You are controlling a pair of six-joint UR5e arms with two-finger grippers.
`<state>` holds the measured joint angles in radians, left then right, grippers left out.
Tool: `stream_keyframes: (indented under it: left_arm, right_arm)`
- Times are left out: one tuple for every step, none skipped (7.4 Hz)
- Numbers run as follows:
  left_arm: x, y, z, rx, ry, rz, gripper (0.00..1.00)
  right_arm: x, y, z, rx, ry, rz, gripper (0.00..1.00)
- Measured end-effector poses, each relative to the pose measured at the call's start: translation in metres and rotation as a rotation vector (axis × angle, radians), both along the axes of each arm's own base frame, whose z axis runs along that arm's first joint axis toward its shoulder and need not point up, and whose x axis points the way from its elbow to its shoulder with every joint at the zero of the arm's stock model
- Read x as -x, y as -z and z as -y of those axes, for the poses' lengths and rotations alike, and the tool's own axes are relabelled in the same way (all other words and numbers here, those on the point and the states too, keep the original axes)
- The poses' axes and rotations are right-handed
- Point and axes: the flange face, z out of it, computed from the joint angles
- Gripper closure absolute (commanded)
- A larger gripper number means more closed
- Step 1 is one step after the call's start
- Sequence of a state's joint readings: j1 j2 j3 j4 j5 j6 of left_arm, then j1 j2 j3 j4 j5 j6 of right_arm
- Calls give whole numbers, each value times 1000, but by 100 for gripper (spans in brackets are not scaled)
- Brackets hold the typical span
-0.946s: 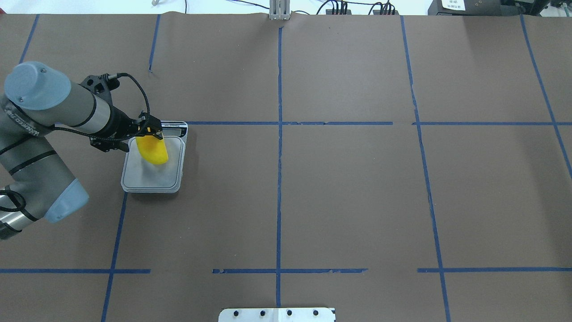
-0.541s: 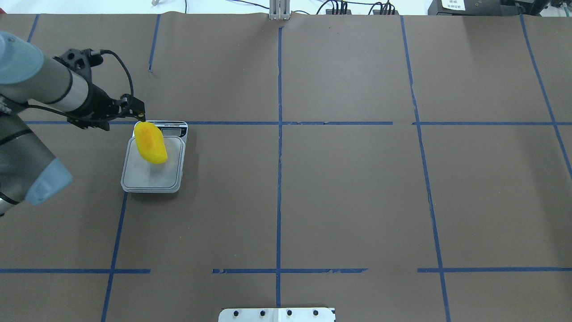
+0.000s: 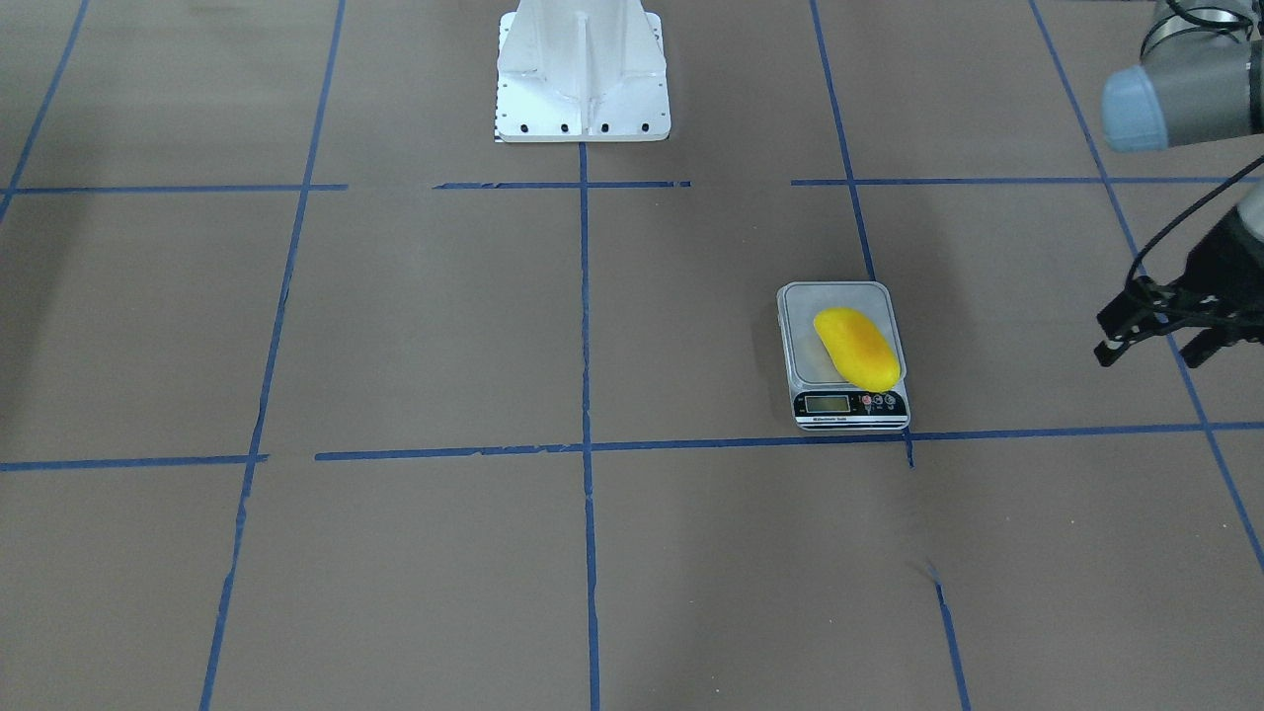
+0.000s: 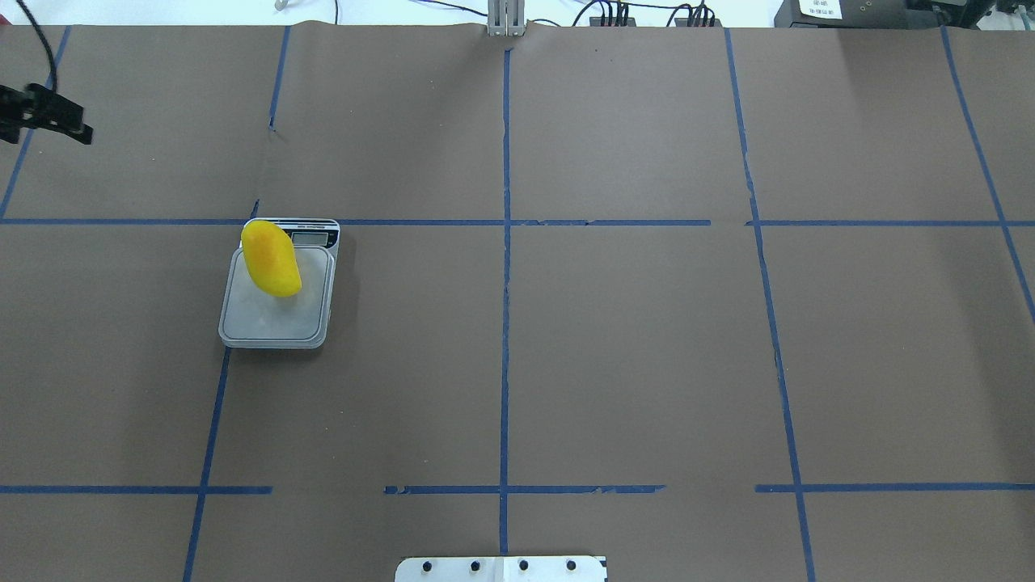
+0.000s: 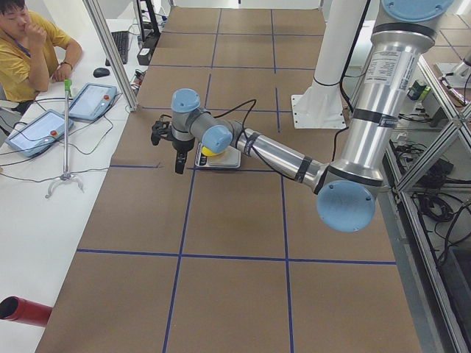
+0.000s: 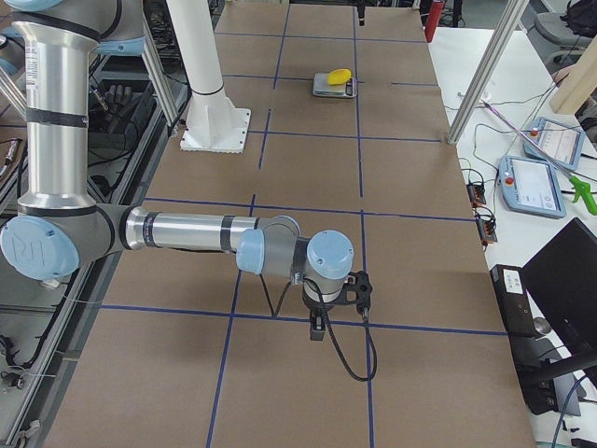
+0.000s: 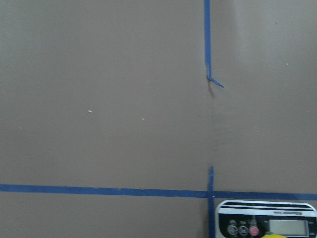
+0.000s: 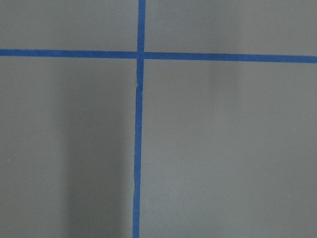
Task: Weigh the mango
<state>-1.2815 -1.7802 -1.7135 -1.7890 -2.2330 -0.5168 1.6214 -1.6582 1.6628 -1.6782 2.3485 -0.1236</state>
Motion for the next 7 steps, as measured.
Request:
stream_keyframes:
  left_arm:
    - [51, -35, 8, -36, -23, 46, 0]
    - [104, -76, 14, -56, -41, 91, 0]
    - [151, -114, 14, -53, -49, 123, 0]
    - [186, -140, 11, -31, -45, 126, 0]
    - [211, -154, 6, -5, -44, 98, 0]
    - [227, -157, 2, 17, -49, 54, 0]
    - [234, -149, 2, 32, -52, 22, 0]
  right_arm:
    - [0, 0, 0, 0, 0, 0, 0]
    - [0, 0, 0, 0, 0, 0, 0]
    - [0, 0, 0, 0, 0, 0, 0]
    - [0, 0, 0, 0, 0, 0, 0]
    - [0, 0, 0, 0, 0, 0, 0]
    - [0, 0, 0, 0, 0, 0, 0]
    - [0, 0, 0, 0, 0, 0, 0]
